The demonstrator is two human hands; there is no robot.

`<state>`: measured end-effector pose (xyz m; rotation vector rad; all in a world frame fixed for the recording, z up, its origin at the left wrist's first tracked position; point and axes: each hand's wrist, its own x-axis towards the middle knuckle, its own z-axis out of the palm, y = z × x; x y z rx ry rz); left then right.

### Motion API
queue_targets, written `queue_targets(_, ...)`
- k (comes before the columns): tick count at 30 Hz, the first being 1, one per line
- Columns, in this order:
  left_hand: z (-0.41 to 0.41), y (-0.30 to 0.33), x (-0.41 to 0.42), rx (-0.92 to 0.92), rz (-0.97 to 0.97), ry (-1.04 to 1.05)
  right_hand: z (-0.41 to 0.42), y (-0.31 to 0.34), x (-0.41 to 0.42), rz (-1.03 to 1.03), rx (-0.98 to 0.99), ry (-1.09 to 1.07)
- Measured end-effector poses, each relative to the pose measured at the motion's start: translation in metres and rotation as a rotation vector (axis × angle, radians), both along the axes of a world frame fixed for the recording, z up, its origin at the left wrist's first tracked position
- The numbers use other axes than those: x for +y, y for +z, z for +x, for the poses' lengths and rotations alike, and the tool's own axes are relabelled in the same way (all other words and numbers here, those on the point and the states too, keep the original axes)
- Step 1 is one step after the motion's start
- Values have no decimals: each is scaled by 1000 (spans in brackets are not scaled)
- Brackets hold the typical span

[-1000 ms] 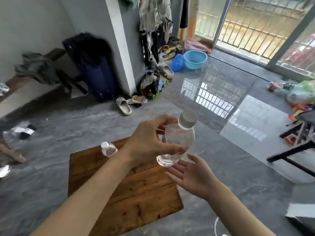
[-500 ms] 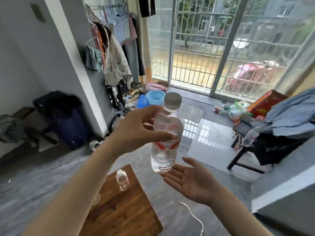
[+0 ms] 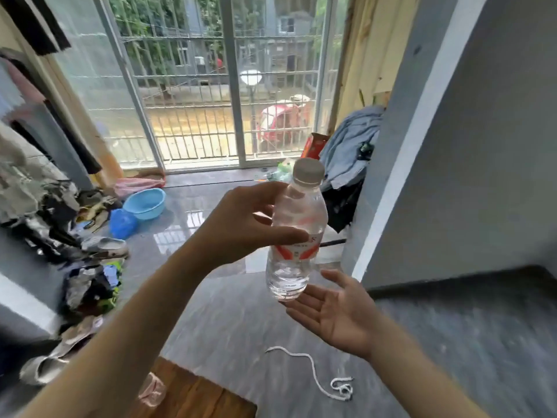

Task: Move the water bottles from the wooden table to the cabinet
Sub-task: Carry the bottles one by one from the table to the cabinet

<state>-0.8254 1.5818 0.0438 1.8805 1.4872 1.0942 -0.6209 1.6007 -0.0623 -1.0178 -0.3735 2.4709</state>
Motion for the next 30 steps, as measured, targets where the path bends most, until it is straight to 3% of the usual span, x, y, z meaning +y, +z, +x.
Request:
queue_targets(16, 259, 8, 26, -44, -23, -646, 230, 9, -94, 55, -87, -659)
queue_targets(30, 545, 26, -75, -74, -28, -947, 451, 22, -248, 115, -24, -1126)
